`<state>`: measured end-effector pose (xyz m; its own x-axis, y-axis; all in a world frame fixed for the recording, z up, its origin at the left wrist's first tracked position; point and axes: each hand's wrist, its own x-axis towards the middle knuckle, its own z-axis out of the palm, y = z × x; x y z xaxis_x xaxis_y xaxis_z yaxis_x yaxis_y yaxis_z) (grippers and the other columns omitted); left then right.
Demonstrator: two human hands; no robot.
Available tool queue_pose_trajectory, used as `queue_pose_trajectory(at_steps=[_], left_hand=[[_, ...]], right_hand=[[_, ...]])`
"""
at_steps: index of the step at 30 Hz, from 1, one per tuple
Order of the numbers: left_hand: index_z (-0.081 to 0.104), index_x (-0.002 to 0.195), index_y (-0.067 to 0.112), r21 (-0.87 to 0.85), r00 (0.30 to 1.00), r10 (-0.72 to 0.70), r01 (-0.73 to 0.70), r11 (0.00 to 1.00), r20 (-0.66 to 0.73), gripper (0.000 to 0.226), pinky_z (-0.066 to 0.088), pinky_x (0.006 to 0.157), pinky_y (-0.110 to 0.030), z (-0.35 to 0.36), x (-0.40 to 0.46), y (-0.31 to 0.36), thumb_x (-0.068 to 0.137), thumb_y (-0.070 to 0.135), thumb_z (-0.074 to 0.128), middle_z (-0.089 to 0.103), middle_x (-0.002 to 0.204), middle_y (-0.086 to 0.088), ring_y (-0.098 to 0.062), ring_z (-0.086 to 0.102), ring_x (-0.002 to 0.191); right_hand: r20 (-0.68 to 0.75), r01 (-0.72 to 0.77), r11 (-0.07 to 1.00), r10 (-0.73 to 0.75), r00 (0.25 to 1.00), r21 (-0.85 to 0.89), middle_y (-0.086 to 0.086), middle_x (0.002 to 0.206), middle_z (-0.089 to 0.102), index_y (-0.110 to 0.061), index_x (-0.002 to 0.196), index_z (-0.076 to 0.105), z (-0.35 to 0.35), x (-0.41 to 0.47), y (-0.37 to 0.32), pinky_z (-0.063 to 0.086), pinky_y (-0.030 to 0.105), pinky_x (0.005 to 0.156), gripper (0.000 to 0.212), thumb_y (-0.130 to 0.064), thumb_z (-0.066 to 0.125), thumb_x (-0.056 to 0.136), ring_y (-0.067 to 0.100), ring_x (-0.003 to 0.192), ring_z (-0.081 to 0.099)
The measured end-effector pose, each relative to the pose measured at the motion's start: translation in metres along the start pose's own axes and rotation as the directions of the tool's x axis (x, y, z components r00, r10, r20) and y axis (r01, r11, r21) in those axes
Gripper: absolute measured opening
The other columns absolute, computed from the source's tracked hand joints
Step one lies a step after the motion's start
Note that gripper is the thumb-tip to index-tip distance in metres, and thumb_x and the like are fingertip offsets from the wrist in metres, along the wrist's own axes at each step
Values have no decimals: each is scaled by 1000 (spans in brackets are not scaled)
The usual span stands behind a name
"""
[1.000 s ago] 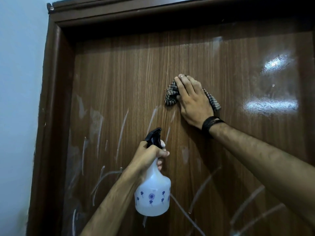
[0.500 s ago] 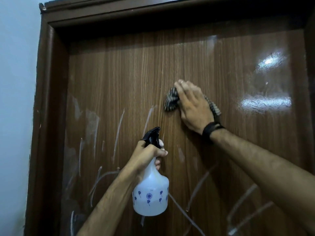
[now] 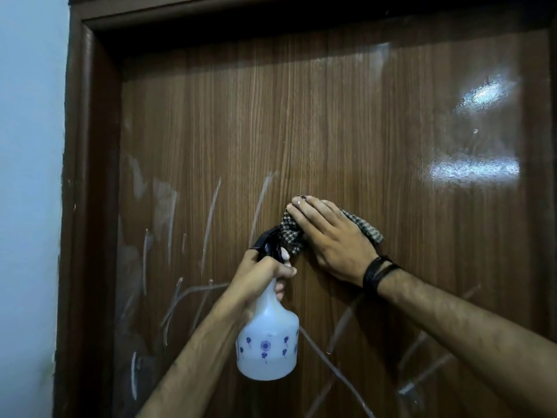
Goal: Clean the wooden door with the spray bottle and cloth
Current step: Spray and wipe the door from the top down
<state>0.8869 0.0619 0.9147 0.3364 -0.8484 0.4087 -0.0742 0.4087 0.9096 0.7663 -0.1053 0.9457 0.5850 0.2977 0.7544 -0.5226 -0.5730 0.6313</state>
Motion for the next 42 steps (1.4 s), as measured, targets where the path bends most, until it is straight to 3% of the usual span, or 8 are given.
queue_pose_trajectory(at_steps=[6,10,15,19,28,34,38,42], left_hand=[[53,81,12,20,996,10,-9,1000,-89,26,35,46,-25,-10,6,17,81,-14,55,50,72,-9,-14,41,46],[51,77,14,6,993,24,-23,1000,-114,28,34,46,-26,-18,10,22,81,-13,56,49,69,-7,-14,40,47],[54,88,11,-5,995,28,-29,1000,-97,25,35,46,-26,-28,3,15,83,-13,55,53,67,-4,-15,41,47],[56,83,7,22,993,17,-14,1000,-121,20,35,45,-26,-37,-3,12,81,-13,56,47,61,-8,-15,41,46],[58,92,9,-10,995,44,-45,999,-88,23,39,46,-25,-62,-8,21,83,-12,56,56,76,-7,-13,44,49],[60,94,11,10,995,62,-61,998,-77,23,40,49,-25,-82,-9,17,84,-10,58,57,76,-4,-12,46,51],[60,92,6,25,996,71,-70,997,-50,18,38,47,-25,-89,-12,11,86,-11,55,49,66,-7,-13,43,48],[58,94,6,22,999,45,-44,999,-30,20,36,46,-26,-95,-12,9,86,-12,54,50,63,-6,-13,40,46]], right_hand=[[-91,-266,964,267,959,30,15,157,36,-5,154,31,-12,72,43,24,47,121,64,-15,54,96,33,144,31],[-132,-322,947,321,938,17,13,156,37,-5,154,32,-10,103,43,24,45,121,57,-16,46,100,31,144,32],[-21,-35,999,35,999,-17,14,159,32,-5,156,29,3,59,-4,17,44,122,74,-14,53,86,32,146,28],[117,190,982,-188,975,-7,14,161,31,-6,156,28,15,22,-41,19,43,122,75,-21,44,84,31,147,29],[-58,-203,979,205,977,29,15,155,39,-4,153,34,3,140,11,26,47,120,61,-14,55,96,34,142,34],[17,19,1000,-19,1000,-2,13,159,32,-7,156,30,13,98,-33,14,43,122,74,-15,59,88,32,146,28],[134,216,976,-214,968,5,13,161,32,-7,156,30,24,45,-75,16,42,123,71,-23,43,88,31,147,28],[150,174,984,-177,973,32,12,162,28,-9,158,25,27,53,-66,19,44,123,74,-23,44,88,30,148,27]])
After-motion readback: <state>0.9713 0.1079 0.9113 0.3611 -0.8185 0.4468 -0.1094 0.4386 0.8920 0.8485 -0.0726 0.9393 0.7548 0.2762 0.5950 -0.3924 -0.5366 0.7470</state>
